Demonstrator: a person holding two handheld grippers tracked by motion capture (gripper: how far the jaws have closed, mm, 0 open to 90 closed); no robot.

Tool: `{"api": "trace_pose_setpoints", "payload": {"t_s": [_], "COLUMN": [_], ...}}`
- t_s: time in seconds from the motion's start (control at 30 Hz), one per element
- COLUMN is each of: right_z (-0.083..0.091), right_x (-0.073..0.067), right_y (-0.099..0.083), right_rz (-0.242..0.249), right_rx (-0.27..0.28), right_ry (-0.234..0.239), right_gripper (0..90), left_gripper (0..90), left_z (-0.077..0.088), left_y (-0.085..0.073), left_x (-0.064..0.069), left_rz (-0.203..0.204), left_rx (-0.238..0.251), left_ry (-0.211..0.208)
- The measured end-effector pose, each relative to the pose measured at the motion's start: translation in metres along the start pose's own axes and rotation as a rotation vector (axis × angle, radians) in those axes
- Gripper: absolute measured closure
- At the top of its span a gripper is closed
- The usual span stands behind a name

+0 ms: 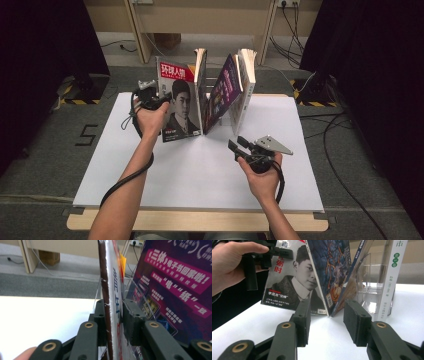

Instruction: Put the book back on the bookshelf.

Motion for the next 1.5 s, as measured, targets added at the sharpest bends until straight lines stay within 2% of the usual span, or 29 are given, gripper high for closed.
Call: {"api": "trace_pose_setpoints", "payload": {"t_s": [0.23, 0.4, 0.6, 0.77, 0.9, 1.03, 1.13, 1.27, 1.3, 1.43, 1.5], "right_z": [-0.001, -0.002, -0.002, -0.003, -0.004, -0.004, -0.004, -0.004, -0.005, -0.005, -0.006], "right_x": [0.001, 0.0, 0.001, 0.0, -0.002, -0.001, -0.001, 0.0, 0.0, 0.001, 0.0], "right_y": [-0.002, -0.003, -0.004, -0.004, -0.005, -0.006, -0.006, -0.007, -0.008, -0.009, -0.009], "right_rz": [-0.009, -0.01, -0.01, -0.005, -0.006, 0.001, 0.006, 0.006, 0.005, 0.005, 0.005], "right_rx": [-0.012, -0.017, -0.019, -0.022, -0.024, -0.023, -0.024, -0.023, -0.025, -0.028, -0.027], "right_ry": [0.002, 0.006, 0.005, 0.005, 0.008, 0.009, 0.008, 0.01, 0.011, 0.01, 0.014], "right_gripper": [57.9, 57.9, 57.9, 57.9, 57.9, 58.0, 58.0, 58.0, 58.1, 58.2, 58.2], "left_gripper": [84.0, 86.3, 86.6, 86.6, 86.5, 86.5, 86.5, 86.3, 86.2, 85.7, 84.8], "left_z": [-0.003, 0.001, 0.016, 0.03, 0.029, 0.022, 0.013, -0.002, -0.005, -0.001, 0.003], "left_y": [0.002, 0.001, 0.005, 0.021, 0.033, 0.038, 0.036, 0.019, 0.014, 0.008, 0.005], "left_x": [0.003, 0.007, 0.009, 0.018, 0.022, 0.026, 0.025, 0.021, 0.021, 0.019, 0.019], "left_rz": [0.044, 0.013, 0.025, -0.006, 0.007, -0.016, -0.012, -0.018, -0.016, -0.035, -0.051], "left_rx": [-0.084, -0.064, 0.056, 0.187, 0.26, 0.296, 0.323, 0.313, 0.312, 0.329, 0.321], "left_ry": [-0.064, -0.064, -0.067, -0.062, -0.058, -0.045, -0.023, -0.007, -0.017, 0.002, 0.003]}}
Point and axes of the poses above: each handheld gripper's, and its own axes: z roughly backward along the jaws, y roughly out of its top, x roughly to its right, the point moved 6 cm from there along -z, roughly forward along the jaws, and after that the axes turned 13 degrees about y, right-handed, at the moved point
